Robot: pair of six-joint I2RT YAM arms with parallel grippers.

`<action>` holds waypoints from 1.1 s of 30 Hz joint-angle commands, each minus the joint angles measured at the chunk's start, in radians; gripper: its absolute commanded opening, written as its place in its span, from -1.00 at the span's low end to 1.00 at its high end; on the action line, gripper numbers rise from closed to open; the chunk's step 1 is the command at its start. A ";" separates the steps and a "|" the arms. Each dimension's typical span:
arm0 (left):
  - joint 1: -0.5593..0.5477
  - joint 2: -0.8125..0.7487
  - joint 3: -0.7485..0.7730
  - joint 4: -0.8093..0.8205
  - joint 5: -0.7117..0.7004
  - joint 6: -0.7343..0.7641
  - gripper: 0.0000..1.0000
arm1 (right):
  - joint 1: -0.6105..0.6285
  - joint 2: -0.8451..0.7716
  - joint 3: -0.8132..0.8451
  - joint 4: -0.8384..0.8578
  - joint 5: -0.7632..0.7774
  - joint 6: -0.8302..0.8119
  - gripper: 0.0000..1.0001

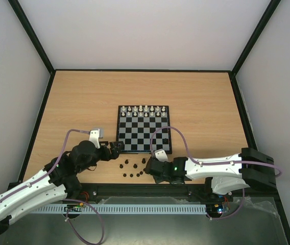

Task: Set up the chess pieces on the board
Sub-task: Pick up the chess piece at the center of the board.

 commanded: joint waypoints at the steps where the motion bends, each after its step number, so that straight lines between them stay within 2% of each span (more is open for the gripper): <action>1: -0.004 -0.007 -0.017 0.010 0.007 -0.011 0.99 | -0.014 -0.004 -0.010 -0.028 0.030 -0.005 -0.54; 33: -0.004 -0.028 -0.010 -0.011 0.011 -0.010 0.99 | -0.016 0.038 0.024 0.001 -0.001 -0.044 -0.54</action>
